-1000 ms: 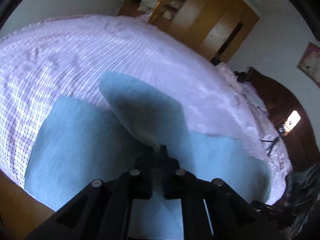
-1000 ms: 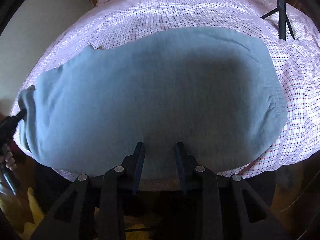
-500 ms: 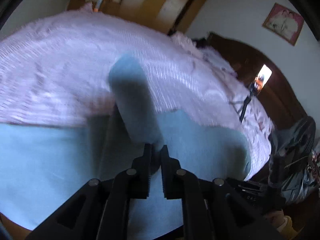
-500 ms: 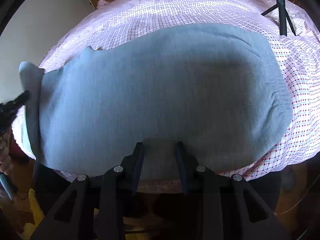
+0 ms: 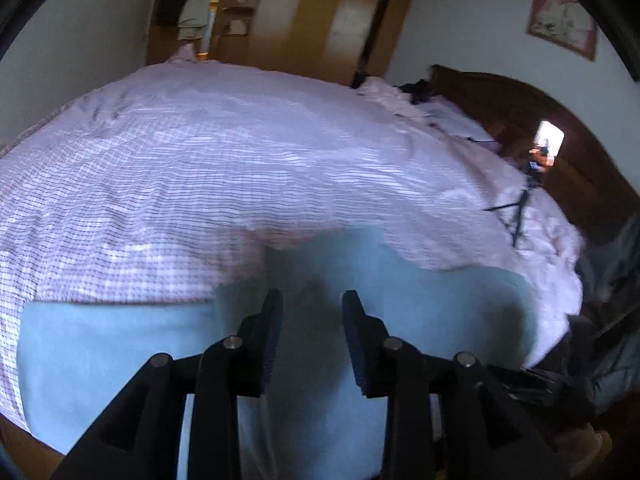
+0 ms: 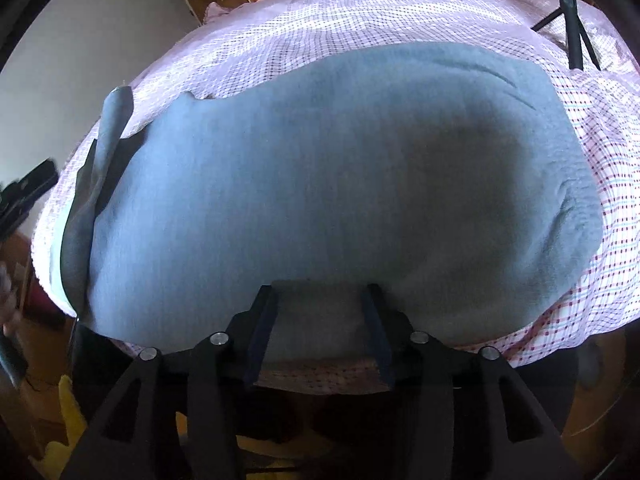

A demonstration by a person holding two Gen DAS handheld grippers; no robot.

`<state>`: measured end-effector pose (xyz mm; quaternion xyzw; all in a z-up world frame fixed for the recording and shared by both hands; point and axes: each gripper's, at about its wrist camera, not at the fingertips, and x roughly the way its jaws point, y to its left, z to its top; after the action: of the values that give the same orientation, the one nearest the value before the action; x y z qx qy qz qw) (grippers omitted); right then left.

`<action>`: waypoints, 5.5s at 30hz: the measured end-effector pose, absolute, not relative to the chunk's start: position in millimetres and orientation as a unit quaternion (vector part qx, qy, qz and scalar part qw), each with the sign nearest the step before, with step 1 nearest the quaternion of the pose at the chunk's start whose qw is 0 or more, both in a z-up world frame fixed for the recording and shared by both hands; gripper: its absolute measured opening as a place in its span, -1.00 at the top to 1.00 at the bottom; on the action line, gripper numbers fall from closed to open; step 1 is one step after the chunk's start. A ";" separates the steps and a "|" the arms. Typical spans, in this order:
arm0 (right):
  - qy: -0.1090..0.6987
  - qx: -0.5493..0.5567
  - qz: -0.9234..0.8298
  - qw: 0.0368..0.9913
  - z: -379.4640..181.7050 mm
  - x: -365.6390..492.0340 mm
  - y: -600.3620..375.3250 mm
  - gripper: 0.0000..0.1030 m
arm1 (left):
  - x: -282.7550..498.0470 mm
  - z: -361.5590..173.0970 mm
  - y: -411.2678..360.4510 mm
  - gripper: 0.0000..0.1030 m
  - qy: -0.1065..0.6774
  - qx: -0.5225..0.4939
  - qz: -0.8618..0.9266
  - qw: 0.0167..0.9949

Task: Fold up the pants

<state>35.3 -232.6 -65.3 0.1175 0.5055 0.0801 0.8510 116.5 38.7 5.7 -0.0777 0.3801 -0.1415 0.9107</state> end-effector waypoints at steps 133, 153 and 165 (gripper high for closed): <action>0.469 0.025 0.106 0.877 -43.7 161.5 -148.6 -0.07 | 146.0 -75.2 215.6 0.44 0.441 -0.160 0.045 0.882; 0.429 0.092 0.085 0.894 -9.6 67.4 -213.0 -0.21 | 94.0 -38.9 166.5 0.41 0.458 -0.143 0.040 0.876; 0.424 0.215 -0.001 0.880 -32.6 -2.7 -314.8 -0.21 | 73.4 -33.6 122.1 0.32 0.472 -0.114 0.023 0.874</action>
<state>-2.7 -314.8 -32.6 0.2150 0.4243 -0.0008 0.8796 73.4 122.1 -33.6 -0.1135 0.4718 0.0234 0.8740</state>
